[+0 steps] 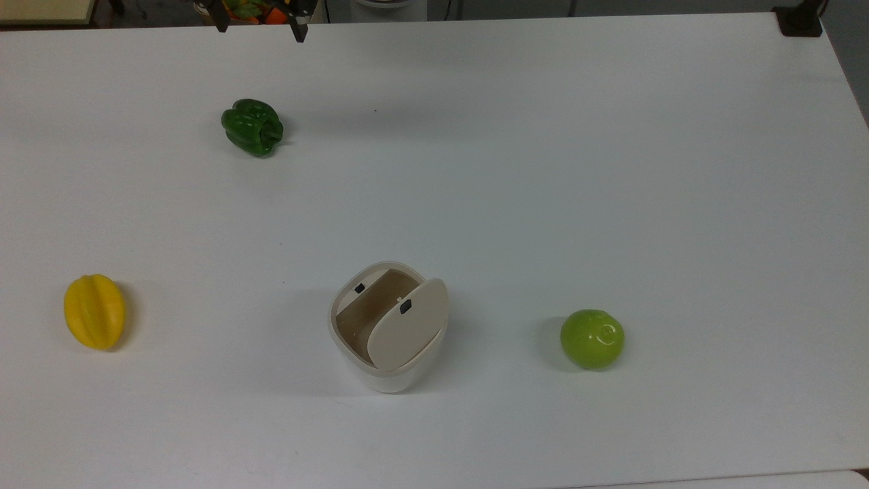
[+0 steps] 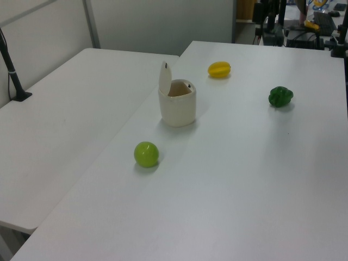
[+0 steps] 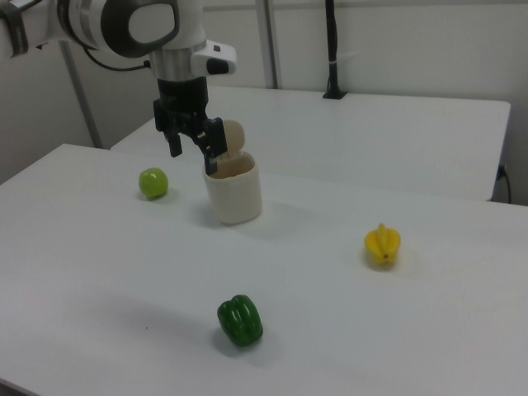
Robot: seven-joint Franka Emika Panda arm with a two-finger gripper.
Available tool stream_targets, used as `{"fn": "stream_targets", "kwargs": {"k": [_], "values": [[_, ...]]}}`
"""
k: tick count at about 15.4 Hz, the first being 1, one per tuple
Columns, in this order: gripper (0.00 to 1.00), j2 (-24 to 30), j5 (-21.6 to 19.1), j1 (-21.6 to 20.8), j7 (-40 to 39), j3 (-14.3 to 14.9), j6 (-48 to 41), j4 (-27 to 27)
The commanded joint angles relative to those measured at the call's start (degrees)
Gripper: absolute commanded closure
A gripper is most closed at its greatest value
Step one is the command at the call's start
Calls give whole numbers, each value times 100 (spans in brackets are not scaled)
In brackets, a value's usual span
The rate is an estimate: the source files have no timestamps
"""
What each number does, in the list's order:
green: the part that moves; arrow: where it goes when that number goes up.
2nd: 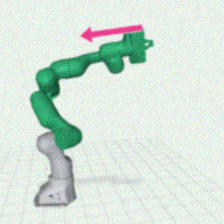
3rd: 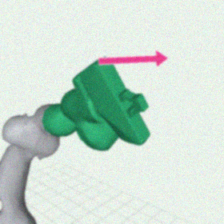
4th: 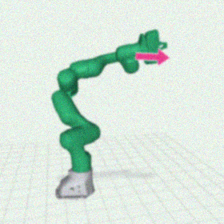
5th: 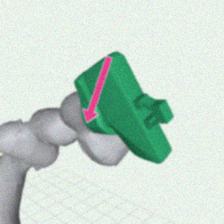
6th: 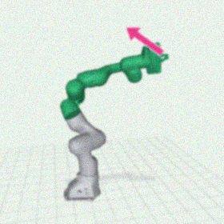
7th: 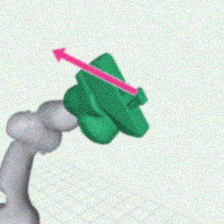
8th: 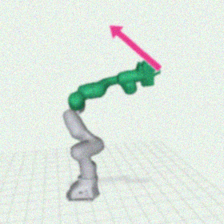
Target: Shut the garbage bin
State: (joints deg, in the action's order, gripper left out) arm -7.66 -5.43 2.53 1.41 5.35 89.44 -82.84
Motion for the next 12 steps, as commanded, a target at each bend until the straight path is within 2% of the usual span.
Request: {"fn": "stream_targets", "kwargs": {"k": [1,6,9,12], "values": [[0,90,87,-24,19,45,12,-127],[0,-7,-45,-68,53,10,311,-127],[0,-7,-265,-24,88,19,504,-136],[0,-7,-265,-24,36,19,522,-136]]}}
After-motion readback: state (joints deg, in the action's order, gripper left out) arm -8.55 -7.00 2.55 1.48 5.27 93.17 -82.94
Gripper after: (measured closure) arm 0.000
